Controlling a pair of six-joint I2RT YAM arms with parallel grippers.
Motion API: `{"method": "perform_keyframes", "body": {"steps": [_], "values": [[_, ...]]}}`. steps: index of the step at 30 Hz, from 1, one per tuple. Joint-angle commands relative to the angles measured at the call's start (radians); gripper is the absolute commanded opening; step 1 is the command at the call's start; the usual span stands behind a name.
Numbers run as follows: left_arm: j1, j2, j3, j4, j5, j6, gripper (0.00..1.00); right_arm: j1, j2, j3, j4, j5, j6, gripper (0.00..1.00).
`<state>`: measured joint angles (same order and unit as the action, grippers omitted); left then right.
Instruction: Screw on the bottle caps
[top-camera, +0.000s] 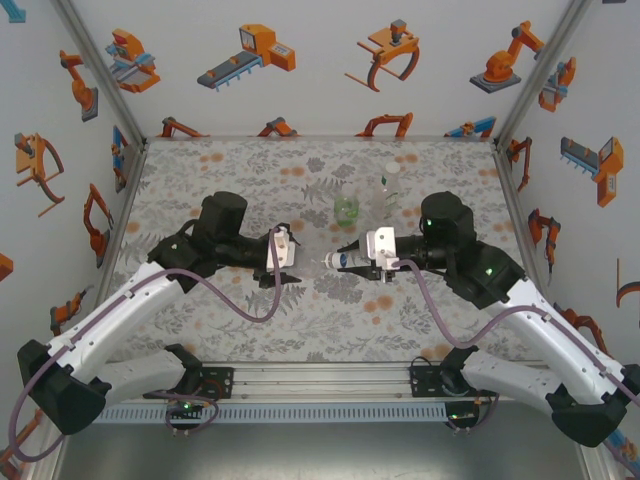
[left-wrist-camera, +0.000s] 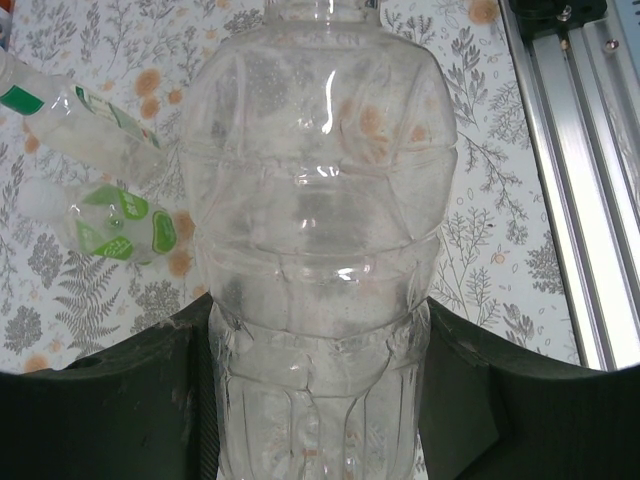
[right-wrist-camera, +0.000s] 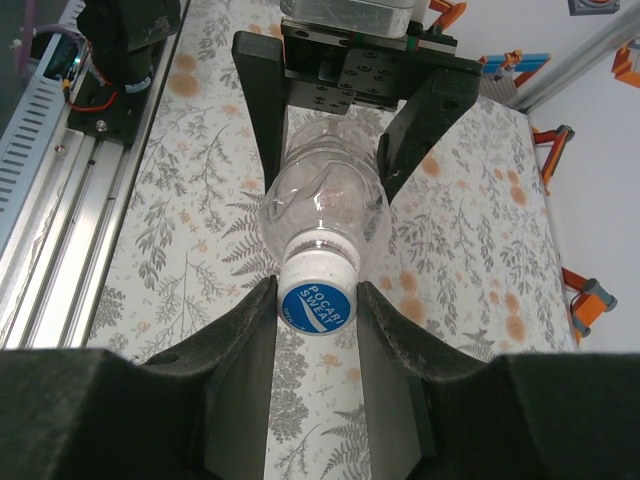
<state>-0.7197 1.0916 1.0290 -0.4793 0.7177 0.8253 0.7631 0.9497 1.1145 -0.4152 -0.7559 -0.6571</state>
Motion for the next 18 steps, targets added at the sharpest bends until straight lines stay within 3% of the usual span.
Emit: {"method": "perform_keyframes", "body": {"steps": [1,5,18], "values": [[-0.008,0.006,0.043,-0.001,0.031,-0.005,0.0,0.023,0.001,0.031,-0.008,0.023,-0.027,0.0],[-0.007,0.012,0.052,-0.007,0.025,-0.014,0.0,0.036,0.002,0.026,-0.012,0.033,-0.029,0.0],[-0.009,-0.009,0.045,-0.046,0.152,0.05,0.0,0.05,0.004,0.035,-0.05,0.001,-0.078,0.0]]}}
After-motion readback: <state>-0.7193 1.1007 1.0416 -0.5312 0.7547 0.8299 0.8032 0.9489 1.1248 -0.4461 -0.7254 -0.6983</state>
